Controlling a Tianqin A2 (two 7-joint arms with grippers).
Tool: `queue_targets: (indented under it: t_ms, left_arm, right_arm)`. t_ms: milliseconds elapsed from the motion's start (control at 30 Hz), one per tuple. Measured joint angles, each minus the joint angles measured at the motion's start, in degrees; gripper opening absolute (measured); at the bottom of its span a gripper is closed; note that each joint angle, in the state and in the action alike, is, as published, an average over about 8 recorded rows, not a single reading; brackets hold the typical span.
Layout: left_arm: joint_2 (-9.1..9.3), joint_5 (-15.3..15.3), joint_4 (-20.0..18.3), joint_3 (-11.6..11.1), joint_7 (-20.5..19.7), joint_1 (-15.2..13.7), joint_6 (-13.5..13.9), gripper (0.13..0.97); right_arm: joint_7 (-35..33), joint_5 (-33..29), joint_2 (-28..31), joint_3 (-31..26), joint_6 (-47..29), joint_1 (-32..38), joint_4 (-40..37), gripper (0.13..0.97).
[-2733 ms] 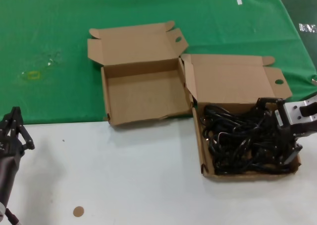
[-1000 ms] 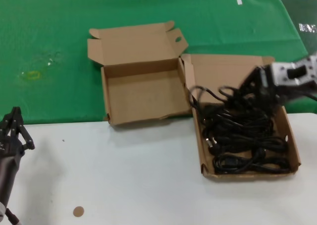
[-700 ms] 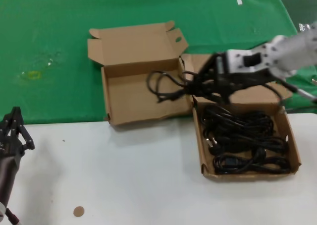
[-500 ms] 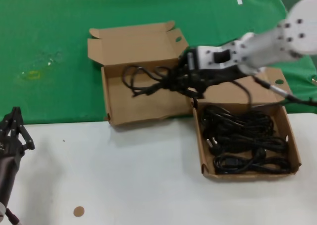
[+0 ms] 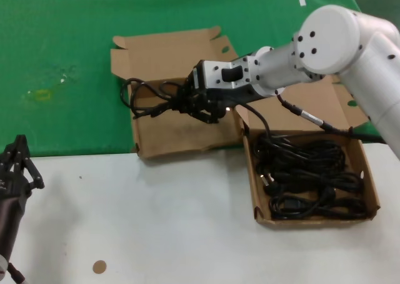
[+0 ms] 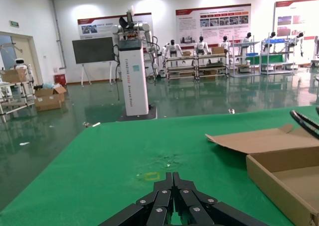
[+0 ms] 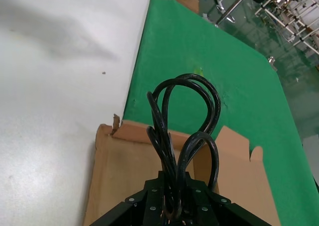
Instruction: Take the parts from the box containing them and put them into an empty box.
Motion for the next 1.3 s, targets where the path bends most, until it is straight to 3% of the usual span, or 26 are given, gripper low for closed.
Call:
queue_targets:
  t_ms: [300,800,1200,1300]
  left_arm:
    - [0.00,0.00,0.00,0.00,0.00,0.00,0.00,0.152]
    - [0.00,0.00,0.00,0.00,0.00,0.00,0.00,0.152]
    - [0.00,0.00,0.00,0.00,0.00,0.00,0.00,0.152]
    - [0.00,0.00,0.00,0.00,0.00,0.00,0.00,0.152]
  right_arm:
    - [-3.86,-0.02,-2.50,-0.51,2.70,1.50,-7.39,0.211]
    - [-7.12,-0.31,-4.10,-0.99,5.14,2.84,-13.22,0.211]
    - [-9.21,-0.18,-5.04,-1.09,6.39,3.67,-15.78,0.251]
    - [-9.58,-0.03,-5.06,-1.02,6.47,3.83,-16.07,0.293]
